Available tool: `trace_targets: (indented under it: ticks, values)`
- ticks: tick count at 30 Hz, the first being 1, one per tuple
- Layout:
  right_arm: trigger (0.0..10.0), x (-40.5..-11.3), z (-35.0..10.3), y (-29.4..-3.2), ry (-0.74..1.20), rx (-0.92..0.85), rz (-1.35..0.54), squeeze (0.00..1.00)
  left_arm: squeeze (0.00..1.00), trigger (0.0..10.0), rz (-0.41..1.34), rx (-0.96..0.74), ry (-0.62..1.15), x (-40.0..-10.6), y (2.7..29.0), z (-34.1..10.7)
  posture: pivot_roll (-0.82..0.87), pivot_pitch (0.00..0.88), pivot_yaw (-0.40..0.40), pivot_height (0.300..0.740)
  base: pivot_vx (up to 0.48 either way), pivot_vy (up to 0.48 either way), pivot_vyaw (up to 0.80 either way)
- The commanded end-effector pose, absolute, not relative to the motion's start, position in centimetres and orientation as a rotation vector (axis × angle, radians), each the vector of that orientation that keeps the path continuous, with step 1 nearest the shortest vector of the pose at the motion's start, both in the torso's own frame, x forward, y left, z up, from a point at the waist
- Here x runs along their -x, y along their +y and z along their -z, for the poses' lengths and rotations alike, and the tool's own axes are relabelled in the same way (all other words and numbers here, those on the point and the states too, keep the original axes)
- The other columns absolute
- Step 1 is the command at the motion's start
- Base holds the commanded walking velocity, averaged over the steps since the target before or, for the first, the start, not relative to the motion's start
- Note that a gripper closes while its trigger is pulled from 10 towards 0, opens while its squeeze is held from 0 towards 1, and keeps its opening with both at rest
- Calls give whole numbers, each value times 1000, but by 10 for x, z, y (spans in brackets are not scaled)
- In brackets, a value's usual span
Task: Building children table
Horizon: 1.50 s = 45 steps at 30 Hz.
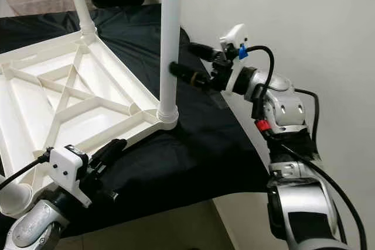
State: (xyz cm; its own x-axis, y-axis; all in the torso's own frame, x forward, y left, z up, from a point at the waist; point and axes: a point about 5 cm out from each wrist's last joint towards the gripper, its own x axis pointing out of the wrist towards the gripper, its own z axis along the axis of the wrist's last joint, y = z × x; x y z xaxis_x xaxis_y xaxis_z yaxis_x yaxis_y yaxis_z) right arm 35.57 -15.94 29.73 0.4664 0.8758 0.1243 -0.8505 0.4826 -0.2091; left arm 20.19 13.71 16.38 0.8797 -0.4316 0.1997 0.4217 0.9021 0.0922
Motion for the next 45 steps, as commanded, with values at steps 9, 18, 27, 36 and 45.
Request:
trace_targets:
  ticks: [9,18,27,36,45]
  values:
    - [10000,-365,-301,-142,-246,160,-1101,0,0,10000,413,-21,-235,-201,139,-166,-4,132,-94,740,0,0,0]
    - [0,-372,-305,-131,-259,115,-1090,0,0,10000,411,-18,-236,-202,138,-165,-1,132,-96,740,0,0,0]
    - [0,-364,-280,-138,-89,178,-1065,0,0,10000,401,7,-239,-204,138,-164,-20,142,-113,740,0,0,0]
    - [0,-338,-212,-155,205,-5,-231,0,0,10000,416,5,-248,-203,134,-165,-22,156,-128,740,0,0,0]
    - [0,-340,-224,-148,145,-37,-150,0,0,10000,433,11,-245,-208,134,-163,-28,143,-123,740,0,0,0]
